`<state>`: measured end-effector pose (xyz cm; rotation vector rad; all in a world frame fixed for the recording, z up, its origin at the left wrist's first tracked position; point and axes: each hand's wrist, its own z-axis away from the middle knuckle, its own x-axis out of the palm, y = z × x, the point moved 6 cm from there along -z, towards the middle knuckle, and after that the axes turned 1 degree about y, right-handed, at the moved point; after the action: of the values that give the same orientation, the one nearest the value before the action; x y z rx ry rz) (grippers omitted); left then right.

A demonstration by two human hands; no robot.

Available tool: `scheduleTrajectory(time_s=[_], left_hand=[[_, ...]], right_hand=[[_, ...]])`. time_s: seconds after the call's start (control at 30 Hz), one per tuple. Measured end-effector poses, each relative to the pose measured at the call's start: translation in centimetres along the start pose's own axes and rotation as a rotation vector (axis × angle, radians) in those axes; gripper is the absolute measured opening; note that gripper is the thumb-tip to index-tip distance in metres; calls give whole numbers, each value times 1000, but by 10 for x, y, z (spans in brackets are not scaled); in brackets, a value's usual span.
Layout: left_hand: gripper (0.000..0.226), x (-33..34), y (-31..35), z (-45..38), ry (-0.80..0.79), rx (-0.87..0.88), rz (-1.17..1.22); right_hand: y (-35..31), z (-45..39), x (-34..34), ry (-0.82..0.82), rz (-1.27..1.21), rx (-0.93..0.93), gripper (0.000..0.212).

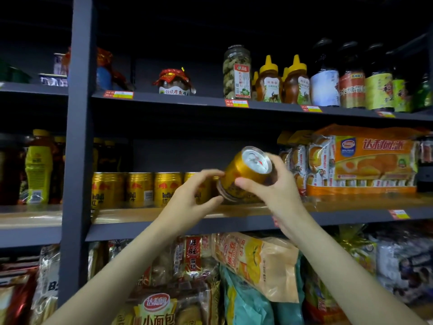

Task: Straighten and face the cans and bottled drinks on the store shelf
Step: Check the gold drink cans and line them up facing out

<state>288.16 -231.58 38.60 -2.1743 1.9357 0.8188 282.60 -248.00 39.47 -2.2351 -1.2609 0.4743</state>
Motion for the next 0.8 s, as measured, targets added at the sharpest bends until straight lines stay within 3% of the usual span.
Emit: scheduleTrajectory(time_s=[0.07, 0.13, 0.3, 0.37, 0.47, 0.57, 0.67, 0.8], left_hand=[[39, -2, -7, 0, 11, -20, -118], [38, -4, -12, 0, 53, -46, -159], [38, -3, -11, -7, 112, -31, -266], [37, -1, -8, -12, 128, 7, -330], [36, 0, -11, -21, 139, 32, -434], [34, 1, -20, -28, 134, 13, -526], [34, 3, -27, -34, 132, -15, -587], [34, 9, -39, -47, 70, -58, -719]], right_hand=[[-14, -1, -1, 40, 306, -316, 68], [-19, 3, 0, 60, 392, -494, 73], [-23, 4, -3, 84, 399, -647, 68], [-18, -1, -10, 79, 172, -439, 65], [8, -5, -15, 88, -401, 133, 51], [29, -7, -11, 74, -905, 557, 35], [37, -10, -14, 40, -1142, 696, 45], [41, -22, -29, -21, -1075, 650, 47]])
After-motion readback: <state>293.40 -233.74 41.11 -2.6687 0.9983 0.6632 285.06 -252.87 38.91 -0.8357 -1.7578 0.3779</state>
